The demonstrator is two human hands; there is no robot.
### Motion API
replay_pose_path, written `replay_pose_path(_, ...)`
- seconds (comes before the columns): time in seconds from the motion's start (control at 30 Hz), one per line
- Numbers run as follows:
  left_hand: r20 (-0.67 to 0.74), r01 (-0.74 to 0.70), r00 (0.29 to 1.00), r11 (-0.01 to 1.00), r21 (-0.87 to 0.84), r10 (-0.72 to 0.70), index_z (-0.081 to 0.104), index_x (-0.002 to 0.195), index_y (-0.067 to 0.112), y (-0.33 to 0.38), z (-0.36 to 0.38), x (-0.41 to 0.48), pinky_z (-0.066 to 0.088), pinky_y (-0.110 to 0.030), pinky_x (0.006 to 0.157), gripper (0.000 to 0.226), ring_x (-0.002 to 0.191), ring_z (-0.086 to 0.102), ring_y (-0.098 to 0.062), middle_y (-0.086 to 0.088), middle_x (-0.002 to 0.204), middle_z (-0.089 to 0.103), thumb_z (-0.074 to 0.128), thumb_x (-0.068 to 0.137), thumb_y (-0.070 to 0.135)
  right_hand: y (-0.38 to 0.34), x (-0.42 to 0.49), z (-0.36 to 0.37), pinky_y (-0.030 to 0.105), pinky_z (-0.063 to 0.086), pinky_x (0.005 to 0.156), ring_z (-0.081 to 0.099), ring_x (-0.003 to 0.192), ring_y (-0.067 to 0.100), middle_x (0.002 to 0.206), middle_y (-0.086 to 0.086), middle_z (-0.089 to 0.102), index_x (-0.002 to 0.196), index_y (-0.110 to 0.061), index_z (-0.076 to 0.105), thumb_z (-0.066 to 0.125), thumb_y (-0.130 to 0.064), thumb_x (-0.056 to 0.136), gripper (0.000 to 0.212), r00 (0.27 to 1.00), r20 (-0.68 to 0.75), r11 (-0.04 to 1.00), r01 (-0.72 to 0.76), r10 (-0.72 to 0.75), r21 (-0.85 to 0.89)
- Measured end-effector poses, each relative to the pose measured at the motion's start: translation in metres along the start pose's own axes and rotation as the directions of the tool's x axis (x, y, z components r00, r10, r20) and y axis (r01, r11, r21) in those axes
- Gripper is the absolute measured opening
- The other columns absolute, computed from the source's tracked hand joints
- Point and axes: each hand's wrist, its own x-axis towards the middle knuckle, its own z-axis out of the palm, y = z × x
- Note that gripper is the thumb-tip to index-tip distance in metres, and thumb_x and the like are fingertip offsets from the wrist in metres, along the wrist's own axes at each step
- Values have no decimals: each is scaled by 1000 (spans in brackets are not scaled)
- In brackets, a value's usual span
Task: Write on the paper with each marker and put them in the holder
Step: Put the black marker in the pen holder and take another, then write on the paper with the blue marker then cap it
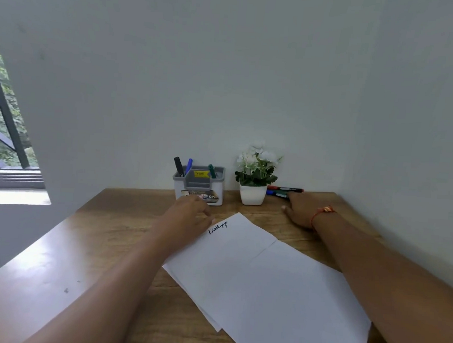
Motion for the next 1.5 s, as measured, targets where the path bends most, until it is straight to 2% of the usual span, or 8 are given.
replay_pose_path(0.3,9,17,1000,1000,-20,-16,72,102,23,-1,-1,1,40,-27,86,16,108,54,-17,4,112,62,63,93,32,0,0,-1,36,47,94,54,117,29,129,12,58,133,-14,59,49,-36,102,40,991,-108,987,-88,73,-135)
replay_pose_path(0.5,9,13,1000,999,-32,-13,72,100,22,1,-2,-1,36,-24,82,16,104,54,-15,8,106,59,63,93,33,4,-15,-9,30,49,72,56,86,19,109,7,67,116,-14,63,57,-38,98,31,993,-73,996,-94,93,-1)
replay_pose_path(0.63,13,26,1000,998,-56,-25,72,102,22,3,-4,0,34,-23,80,19,99,50,-10,10,103,57,63,93,36,2,-33,-30,31,50,75,59,88,20,102,7,68,99,-16,70,67,-30,91,16,972,-228,970,1,56,243)
replay_pose_path(0.87,-14,7,1000,995,-96,-9,71,107,20,11,-7,-2,39,-23,81,21,99,53,-11,9,102,58,62,95,35,-34,-61,-59,14,52,70,64,72,11,77,0,68,88,-18,69,66,-32,97,18,906,-404,507,292,124,811)
replay_pose_path(1.0,-44,5,999,987,-159,-12,70,104,18,22,-10,-6,48,-29,83,25,95,59,-12,6,98,65,59,96,38,-71,-66,-62,32,52,65,60,65,18,74,6,60,89,-9,56,43,-11,106,22,973,-190,-224,216,133,950)
replay_pose_path(1.1,-22,-7,1000,975,-220,2,67,95,22,31,-11,-8,49,-28,76,26,88,59,-7,7,91,65,55,96,45,-91,-75,-57,28,31,54,36,51,12,63,1,40,79,-14,51,41,-28,106,31,999,-37,-547,48,32,836)
replay_pose_path(1.2,45,-44,997,972,-229,56,61,88,32,36,-7,-8,42,-18,68,22,81,56,4,17,84,60,53,95,50,-97,-77,-50,27,26,49,26,45,13,52,-1,30,65,-17,46,39,-57,101,54,997,56,-672,-81,-59,736)
replay_pose_path(1.5,128,-105,982,963,-250,140,69,103,26,52,10,-10,43,-10,67,31,85,59,4,16,91,67,65,87,53,-102,-77,-35,21,20,42,19,35,12,44,-4,22,53,-19,35,35,-34,95,44,991,121,-774,-120,-57,621)
